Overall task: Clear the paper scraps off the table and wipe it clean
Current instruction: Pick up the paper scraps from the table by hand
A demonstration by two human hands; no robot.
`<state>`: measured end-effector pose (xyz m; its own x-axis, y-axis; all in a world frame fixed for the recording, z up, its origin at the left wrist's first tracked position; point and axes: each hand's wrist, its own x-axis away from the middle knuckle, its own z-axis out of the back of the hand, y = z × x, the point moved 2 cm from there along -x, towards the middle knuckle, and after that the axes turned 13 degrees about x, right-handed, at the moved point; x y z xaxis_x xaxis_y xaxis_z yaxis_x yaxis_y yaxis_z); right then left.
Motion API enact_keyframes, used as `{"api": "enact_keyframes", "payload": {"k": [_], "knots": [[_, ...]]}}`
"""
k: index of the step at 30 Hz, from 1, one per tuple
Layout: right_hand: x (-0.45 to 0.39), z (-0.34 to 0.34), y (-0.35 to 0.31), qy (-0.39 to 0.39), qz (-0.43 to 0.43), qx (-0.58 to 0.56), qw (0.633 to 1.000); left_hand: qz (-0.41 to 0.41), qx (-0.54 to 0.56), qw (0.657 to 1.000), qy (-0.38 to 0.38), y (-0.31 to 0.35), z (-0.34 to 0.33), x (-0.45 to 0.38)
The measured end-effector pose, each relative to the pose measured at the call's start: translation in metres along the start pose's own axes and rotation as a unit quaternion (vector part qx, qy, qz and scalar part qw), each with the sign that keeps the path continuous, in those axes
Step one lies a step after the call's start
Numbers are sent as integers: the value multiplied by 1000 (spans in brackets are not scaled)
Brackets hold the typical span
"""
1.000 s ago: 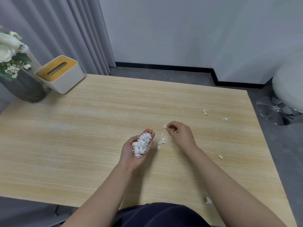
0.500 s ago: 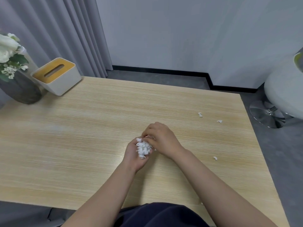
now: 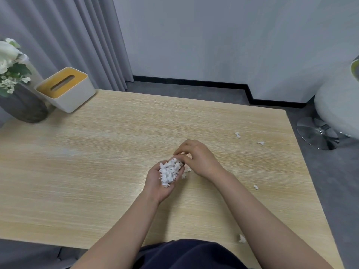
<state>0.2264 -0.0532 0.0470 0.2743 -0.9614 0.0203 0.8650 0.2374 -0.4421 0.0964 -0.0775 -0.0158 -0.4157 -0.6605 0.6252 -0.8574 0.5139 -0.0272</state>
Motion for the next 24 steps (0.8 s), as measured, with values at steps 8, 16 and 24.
{"api": "enact_keyframes", "payload": {"k": [8,16,24], "knots": [[-7,0,44,13,-120,-1,993,6,-11,1000,4,9,6,-2],[-21,-47,86,-54,-242,9,969,5,19,1000,17,23,22,-1],[-32,-79,84,-95,-204,43,973,-6,16,1000,-25,37,26,8]]}}
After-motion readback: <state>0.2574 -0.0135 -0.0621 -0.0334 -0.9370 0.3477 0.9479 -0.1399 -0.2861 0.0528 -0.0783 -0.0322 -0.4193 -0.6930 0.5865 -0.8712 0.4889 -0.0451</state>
